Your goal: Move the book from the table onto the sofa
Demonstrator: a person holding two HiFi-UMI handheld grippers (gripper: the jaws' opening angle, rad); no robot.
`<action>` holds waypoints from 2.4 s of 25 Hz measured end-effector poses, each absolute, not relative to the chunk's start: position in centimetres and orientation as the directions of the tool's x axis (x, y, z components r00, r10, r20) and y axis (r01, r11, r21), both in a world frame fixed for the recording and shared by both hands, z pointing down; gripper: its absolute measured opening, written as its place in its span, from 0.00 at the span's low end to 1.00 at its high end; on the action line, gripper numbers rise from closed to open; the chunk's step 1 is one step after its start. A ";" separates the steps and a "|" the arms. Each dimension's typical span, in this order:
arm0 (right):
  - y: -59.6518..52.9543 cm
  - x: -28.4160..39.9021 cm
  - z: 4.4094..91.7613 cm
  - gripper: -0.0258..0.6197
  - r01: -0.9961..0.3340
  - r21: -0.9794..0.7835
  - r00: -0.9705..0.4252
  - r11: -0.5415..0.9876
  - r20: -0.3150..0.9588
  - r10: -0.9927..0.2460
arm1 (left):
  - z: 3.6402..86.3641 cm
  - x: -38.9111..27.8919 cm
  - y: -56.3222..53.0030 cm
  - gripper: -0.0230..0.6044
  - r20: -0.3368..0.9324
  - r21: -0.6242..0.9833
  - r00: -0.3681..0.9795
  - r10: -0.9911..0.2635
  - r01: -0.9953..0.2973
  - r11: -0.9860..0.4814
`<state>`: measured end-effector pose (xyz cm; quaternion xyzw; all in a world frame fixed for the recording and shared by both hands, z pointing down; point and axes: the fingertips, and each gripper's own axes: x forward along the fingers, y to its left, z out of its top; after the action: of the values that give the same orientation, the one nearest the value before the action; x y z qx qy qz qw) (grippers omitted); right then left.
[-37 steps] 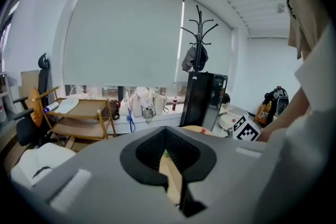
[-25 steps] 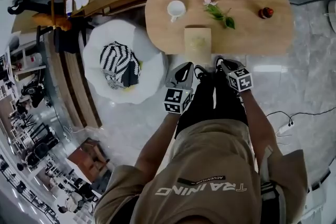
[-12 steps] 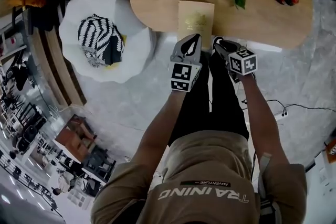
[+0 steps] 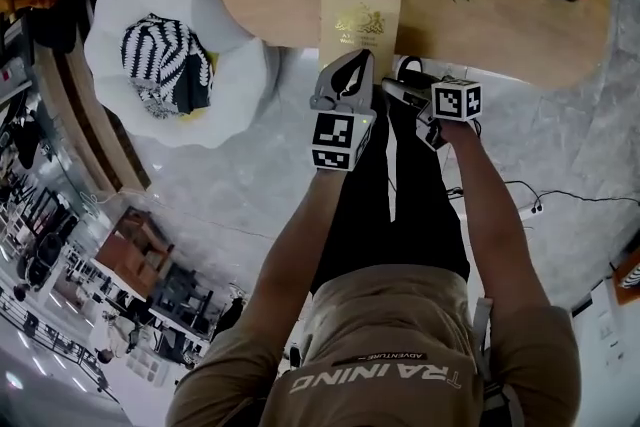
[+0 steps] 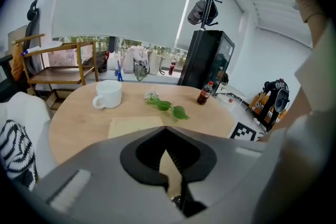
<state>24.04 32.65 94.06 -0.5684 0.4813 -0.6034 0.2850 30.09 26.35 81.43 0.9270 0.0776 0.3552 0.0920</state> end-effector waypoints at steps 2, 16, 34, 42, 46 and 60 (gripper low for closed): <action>31.8 24.2 94.7 0.49 -0.191 -0.921 -0.193 -0.340 0.375 -0.907 | 81.6 29.6 26.4 0.03 0.646 0.242 0.735 0.205 0.058 -0.969; 26.2 25.3 95.6 0.45 -0.118 -0.981 -0.156 -0.155 0.173 -0.972 | 82.8 26.6 25.0 0.03 0.671 0.239 0.713 0.202 0.050 -0.970; 28.3 23.8 87.4 0.38 -0.131 -0.985 -0.192 -0.117 0.141 -0.971 | 77.4 24.4 23.1 0.03 0.644 0.256 0.742 0.185 0.019 -0.966; 30.7 22.1 78.0 0.38 -0.177 -0.975 -0.221 -0.133 0.171 -0.960 | 69.7 21.2 23.4 0.03 0.644 0.206 0.741 0.188 0.069 -0.976; 32.0 21.0 72.7 0.38 -0.152 -0.976 -0.244 -0.155 0.189 -0.951 | 63.8 21.2 23.3 0.03 0.607 0.209 0.771 0.192 0.078 -0.975; 33.7 26.5 57.4 0.38 -0.322 -0.937 -0.120 -0.137 0.184 -0.976 | 51.8 24.7 21.8 0.03 0.472 0.174 0.864 0.176 0.104 -0.979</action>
<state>26.52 33.66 57.38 -0.5733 0.5657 -0.4898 0.3337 24.73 21.78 51.79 0.9628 0.0726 0.2504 0.0714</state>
